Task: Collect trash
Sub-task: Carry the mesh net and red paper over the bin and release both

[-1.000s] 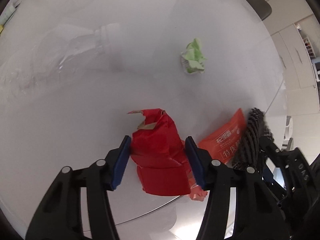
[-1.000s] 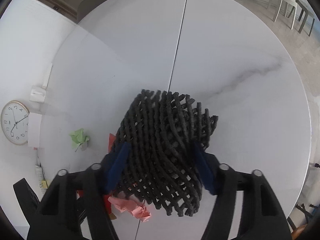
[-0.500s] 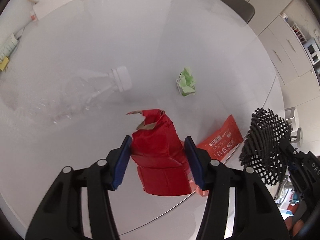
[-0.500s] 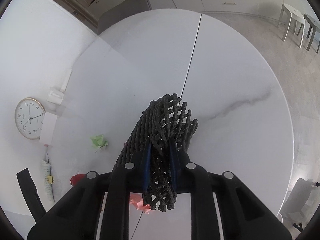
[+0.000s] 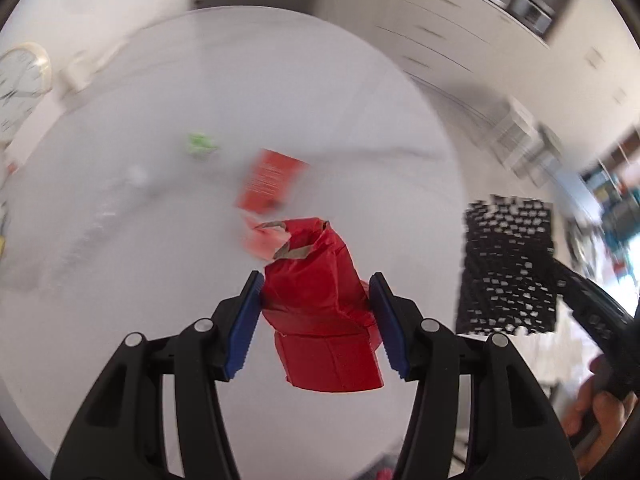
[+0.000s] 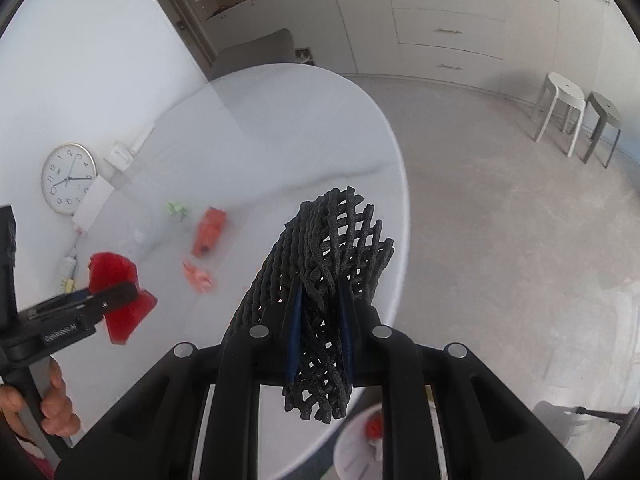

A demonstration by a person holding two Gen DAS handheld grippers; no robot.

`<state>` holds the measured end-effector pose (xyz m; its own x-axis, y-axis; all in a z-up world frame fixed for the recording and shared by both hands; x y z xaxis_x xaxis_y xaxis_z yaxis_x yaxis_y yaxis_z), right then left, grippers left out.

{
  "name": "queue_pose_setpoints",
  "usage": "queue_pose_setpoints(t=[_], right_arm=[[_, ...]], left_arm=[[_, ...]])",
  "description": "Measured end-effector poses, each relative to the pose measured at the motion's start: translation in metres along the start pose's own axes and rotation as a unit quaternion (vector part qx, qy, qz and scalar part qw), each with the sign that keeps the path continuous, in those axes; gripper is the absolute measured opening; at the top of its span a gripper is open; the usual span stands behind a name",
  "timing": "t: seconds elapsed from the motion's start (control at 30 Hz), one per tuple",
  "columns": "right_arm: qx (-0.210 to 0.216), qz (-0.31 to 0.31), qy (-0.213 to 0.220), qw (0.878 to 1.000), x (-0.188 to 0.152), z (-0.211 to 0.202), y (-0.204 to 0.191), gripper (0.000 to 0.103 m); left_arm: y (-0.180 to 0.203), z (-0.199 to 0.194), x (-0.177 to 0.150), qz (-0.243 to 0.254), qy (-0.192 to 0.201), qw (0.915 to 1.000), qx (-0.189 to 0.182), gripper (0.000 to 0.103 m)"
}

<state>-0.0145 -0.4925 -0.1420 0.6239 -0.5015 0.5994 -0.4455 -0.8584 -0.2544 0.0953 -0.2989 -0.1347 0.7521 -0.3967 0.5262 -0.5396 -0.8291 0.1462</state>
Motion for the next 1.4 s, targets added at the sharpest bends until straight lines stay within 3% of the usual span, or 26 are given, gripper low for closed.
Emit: queue_pose_setpoints(t=[0.17,0.33,0.47,0.7,0.8,0.87,0.93,1.2,1.4], right_arm=[[-0.058,0.043,-0.021,0.997,-0.066,-0.053,0.081,0.017],[-0.102,0.080,-0.034,0.991,-0.121,-0.096,0.135,0.018],[-0.112,0.099,-0.039,0.988,-0.152,-0.118,0.157,0.018],[-0.107,0.105,-0.051,0.987,-0.184,-0.130,0.183,0.018],[-0.100,0.105,-0.058,0.988,-0.193,-0.127,0.187,0.018],[-0.096,0.104,-0.063,0.988,-0.197,-0.124,0.187,0.019],[-0.091,0.103,-0.068,0.988,-0.200,-0.120,0.186,0.019],[-0.060,0.077,-0.094,0.991,-0.211,-0.092,0.174,0.020],[-0.038,0.045,-0.116,0.991,-0.216,-0.067,0.154,0.022]], left_arm=[[0.108,-0.001,-0.055,0.096,-0.035,0.9907,-0.090,0.053],[0.190,0.011,-0.122,0.182,-0.082,0.9713,-0.129,0.053],[0.230,0.022,-0.168,0.217,-0.119,0.9584,-0.142,0.053],[0.255,0.052,-0.224,0.257,-0.172,0.9417,-0.132,0.054],[0.255,0.053,-0.236,0.261,-0.190,0.9376,-0.130,0.063],[0.255,0.047,-0.236,0.266,-0.181,0.9379,-0.130,0.074],[0.255,0.039,-0.232,0.274,-0.164,0.9393,-0.125,0.079],[0.234,0.007,-0.208,0.264,-0.117,0.9510,-0.112,0.083],[0.234,0.012,-0.201,0.245,-0.109,0.9584,-0.097,0.083]])
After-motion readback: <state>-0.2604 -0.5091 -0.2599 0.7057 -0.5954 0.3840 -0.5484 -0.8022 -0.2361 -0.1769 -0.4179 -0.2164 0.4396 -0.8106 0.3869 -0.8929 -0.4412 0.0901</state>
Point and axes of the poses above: each gripper's, at about its wrist camera, not at the fingertips, and z roughly the way its jaws point, y to its right, x to its top, the point moved 5 cm from there along z, roughly the way its jaws point, and after that the axes turned 9 degrees about y, right-handed, at the moved point
